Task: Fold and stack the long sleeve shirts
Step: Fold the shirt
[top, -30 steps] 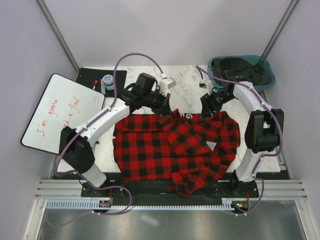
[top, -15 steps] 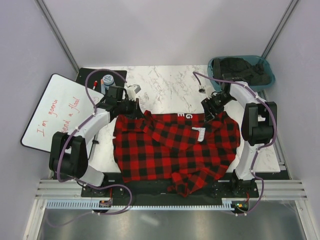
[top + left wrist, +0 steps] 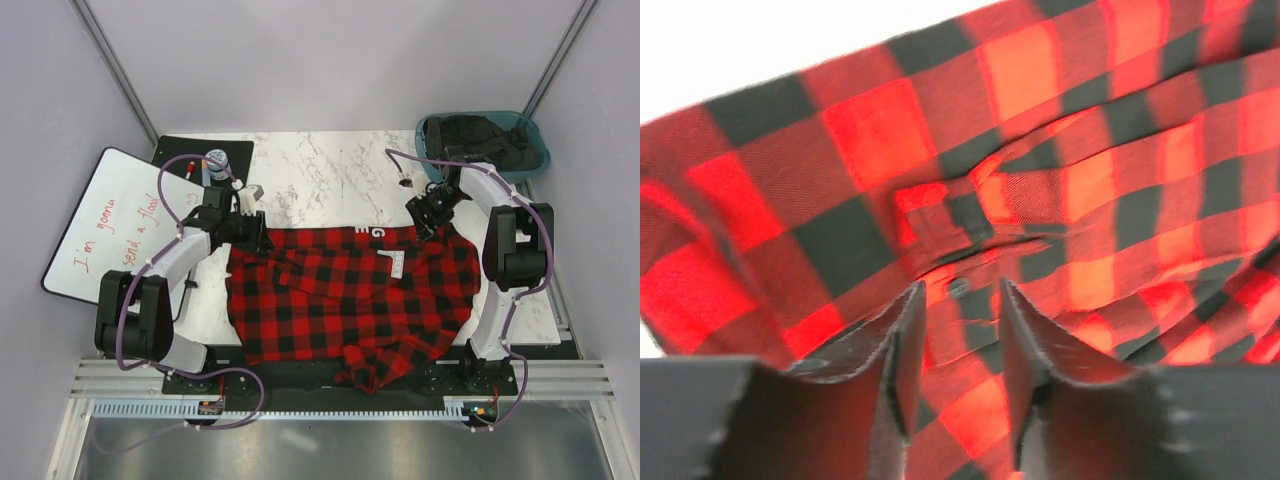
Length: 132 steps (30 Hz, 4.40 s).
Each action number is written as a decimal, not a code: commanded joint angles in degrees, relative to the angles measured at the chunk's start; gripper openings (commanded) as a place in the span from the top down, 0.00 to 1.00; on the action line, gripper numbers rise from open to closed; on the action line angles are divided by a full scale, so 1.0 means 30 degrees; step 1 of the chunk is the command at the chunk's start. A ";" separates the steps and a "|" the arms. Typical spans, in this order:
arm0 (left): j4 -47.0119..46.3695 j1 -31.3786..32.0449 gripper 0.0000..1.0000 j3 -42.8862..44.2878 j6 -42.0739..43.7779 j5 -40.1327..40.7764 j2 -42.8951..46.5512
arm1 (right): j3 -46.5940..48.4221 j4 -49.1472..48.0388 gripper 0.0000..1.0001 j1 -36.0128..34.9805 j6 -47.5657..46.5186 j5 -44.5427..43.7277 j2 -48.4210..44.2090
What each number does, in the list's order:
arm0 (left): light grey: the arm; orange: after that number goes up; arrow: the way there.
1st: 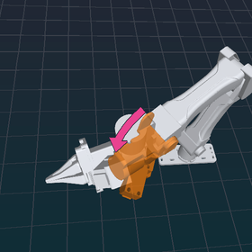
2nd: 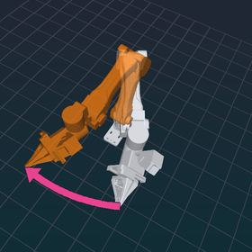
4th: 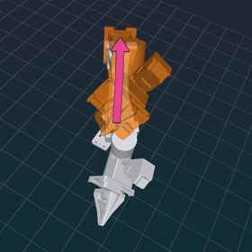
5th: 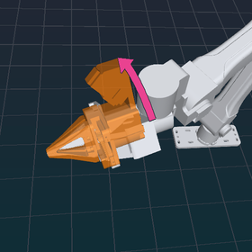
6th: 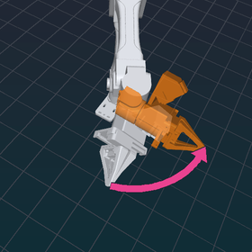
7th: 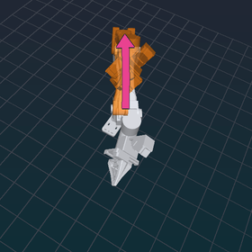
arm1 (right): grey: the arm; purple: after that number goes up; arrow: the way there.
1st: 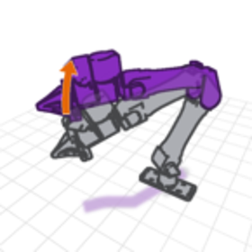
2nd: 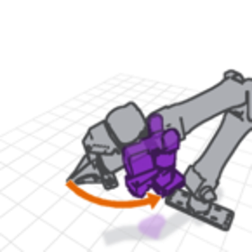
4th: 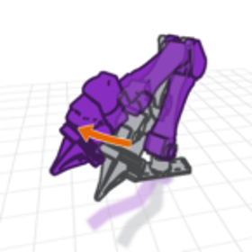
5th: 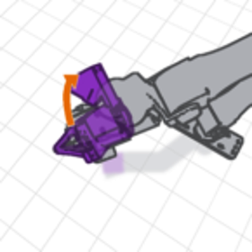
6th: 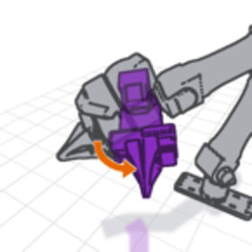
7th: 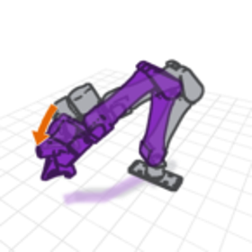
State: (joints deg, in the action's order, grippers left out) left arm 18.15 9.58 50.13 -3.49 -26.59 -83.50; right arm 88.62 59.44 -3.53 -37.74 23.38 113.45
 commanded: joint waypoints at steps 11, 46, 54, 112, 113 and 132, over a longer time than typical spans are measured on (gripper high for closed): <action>0.4260 -0.0060 0.41 0.2624 0.5644 0.3410 -0.2716 | -0.0415 -0.3171 0.64 0.0005 0.0655 -0.4359 0.0268; 0.6078 0.0907 0.44 0.6815 0.7168 0.4379 -0.6643 | -0.2086 -0.4894 0.62 0.1558 0.1767 -0.3132 -0.0875; 0.5404 0.0731 0.44 1.0146 0.7519 0.5873 -1.0452 | -0.2123 -0.7595 0.63 0.1792 0.2647 -0.4945 0.1028; 0.2066 2.6278 0.50 0.1306 3.1634 0.6460 -0.4156 | -0.5546 0.1134 0.48 0.1792 -0.2655 0.1876 -0.3685; 0.1861 2.6249 0.62 0.1917 3.0761 0.6287 -0.4186 | -0.5488 0.1134 0.48 0.1792 -0.2685 0.1905 -0.3714; -0.1275 0.8705 0.98 0.8785 -0.7619 0.5345 -0.2663 | 0.0546 0.1954 0.28 0.3255 -0.1425 0.2785 -0.2074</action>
State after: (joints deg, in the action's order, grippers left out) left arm 10.66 39.27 83.07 1.93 -18.41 -88.44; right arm 87.39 63.70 5.06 -42.76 30.00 105.69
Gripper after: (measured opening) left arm 0.058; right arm 0.717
